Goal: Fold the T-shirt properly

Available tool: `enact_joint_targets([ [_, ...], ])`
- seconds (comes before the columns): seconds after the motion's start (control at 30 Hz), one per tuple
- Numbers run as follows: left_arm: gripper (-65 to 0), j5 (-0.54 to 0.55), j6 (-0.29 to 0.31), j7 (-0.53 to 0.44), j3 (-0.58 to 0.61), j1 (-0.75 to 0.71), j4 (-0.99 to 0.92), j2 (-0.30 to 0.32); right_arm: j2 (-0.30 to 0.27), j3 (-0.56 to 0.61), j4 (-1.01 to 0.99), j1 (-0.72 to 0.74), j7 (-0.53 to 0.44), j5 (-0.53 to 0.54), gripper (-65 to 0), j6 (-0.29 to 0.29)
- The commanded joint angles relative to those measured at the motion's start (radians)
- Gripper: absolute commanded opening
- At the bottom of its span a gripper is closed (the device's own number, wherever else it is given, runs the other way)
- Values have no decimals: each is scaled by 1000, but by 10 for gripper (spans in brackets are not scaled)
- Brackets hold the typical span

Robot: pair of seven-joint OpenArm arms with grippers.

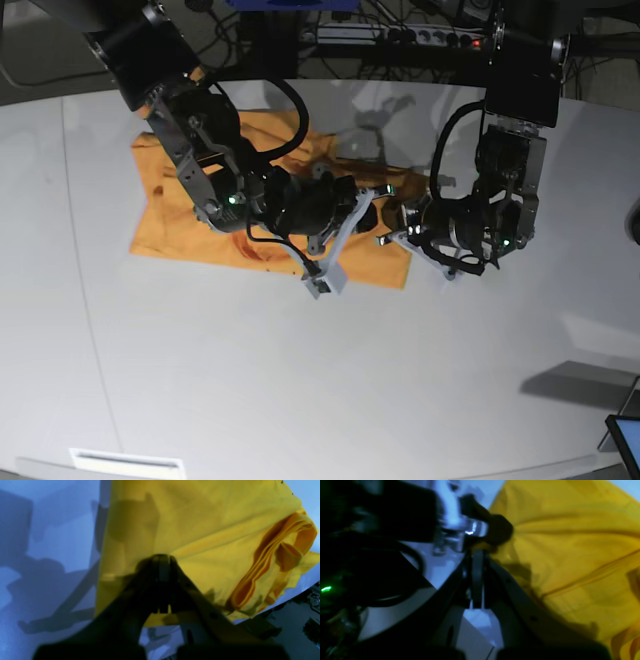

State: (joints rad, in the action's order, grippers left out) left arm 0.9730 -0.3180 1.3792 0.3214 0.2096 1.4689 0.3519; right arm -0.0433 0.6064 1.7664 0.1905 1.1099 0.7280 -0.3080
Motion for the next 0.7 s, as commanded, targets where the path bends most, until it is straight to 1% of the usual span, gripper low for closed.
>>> enact_joint_targets([
  [0.0, -650, -36, -13, 17, 3, 1, 3, 11, 7, -1, -10, 17, -32, 6, -650, -6],
  [0.1, -650, -36, -13, 17, 5, 1, 3, 9, 3, 4, -76, 16, -73, 6, -650, -67],
  [0.2, -650, -36, -13, 17, 8, 1, 3, 9, 3, 36, -119, 19, -96, 6, -650, -76],
  [0.33, -650, -36, -13, 17, 3, 1, 3, 11, 1, 31, -167, 20, -112, 6, -650, -82],
  [0.4, -650, -36, -13, 17, 3, 1, 3, 11, -4, 30, -185, 22, -112, 6, -650, -119],
  [0.47, -650, -36, -13, 17, 3, 1, 3, 12, -27, 30, -187, 22, -112, 6, -650, -147],
  [0.53, -650, -36, -13, 17, 3, 1, 3, 12, -39, 27, -187, 25, -112, 8, -650, -150],
  [0.67, -650, -36, -13, 17, 3, 1, 3, 12, -76, -36, -187, 19, -106, 8, -650, -150],
])
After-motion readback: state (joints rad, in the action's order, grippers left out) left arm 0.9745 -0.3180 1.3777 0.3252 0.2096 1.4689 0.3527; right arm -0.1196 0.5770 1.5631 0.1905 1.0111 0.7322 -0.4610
